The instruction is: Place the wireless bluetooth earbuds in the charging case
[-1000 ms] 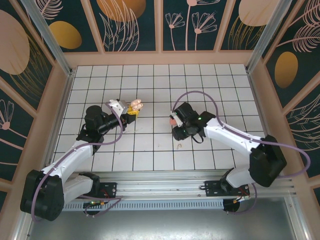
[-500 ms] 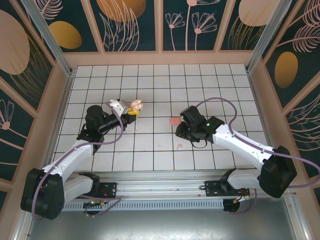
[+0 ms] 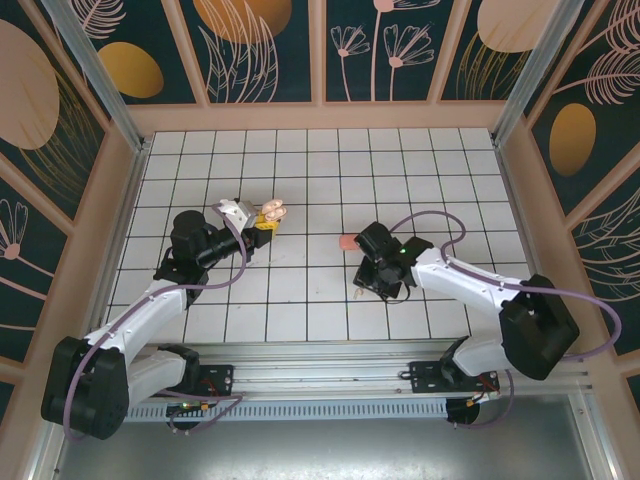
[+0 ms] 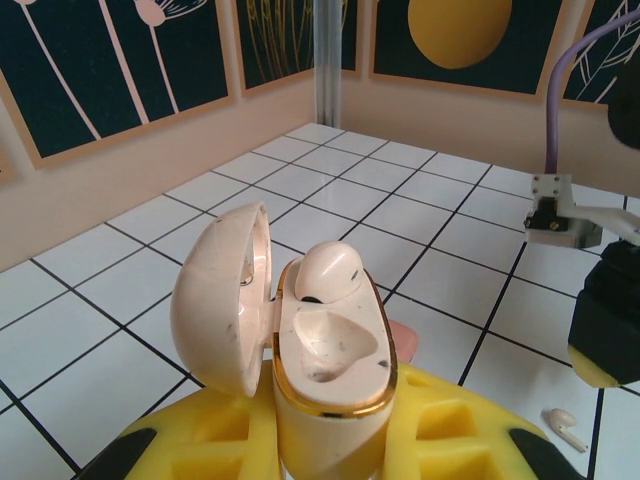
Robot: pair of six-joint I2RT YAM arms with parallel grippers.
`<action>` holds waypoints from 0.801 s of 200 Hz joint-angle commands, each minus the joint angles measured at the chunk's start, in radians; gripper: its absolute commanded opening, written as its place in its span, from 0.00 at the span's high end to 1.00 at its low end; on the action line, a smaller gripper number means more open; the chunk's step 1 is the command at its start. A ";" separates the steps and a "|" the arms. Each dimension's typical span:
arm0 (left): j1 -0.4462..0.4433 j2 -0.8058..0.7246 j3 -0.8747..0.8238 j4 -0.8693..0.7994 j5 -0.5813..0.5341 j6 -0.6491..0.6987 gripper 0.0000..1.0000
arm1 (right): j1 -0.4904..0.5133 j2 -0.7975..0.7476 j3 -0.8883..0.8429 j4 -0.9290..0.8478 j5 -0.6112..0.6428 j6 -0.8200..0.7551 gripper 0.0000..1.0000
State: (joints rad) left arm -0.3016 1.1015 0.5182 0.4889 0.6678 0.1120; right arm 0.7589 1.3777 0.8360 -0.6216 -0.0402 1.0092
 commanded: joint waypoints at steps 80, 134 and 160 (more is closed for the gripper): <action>-0.004 -0.008 0.017 -0.003 -0.007 0.014 0.90 | -0.008 0.139 -0.022 0.110 -0.071 -0.020 0.66; -0.003 -0.007 0.019 -0.007 -0.008 0.017 0.90 | -0.010 0.169 -0.020 0.120 -0.075 -0.031 0.66; -0.004 -0.006 0.018 -0.010 -0.010 0.018 0.90 | -0.013 0.178 -0.018 0.115 -0.069 -0.039 0.66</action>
State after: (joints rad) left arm -0.3016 1.1015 0.5182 0.4862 0.6670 0.1123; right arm 0.7567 1.5387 0.8280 -0.5026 -0.1150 0.9920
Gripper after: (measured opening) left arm 0.181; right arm 0.338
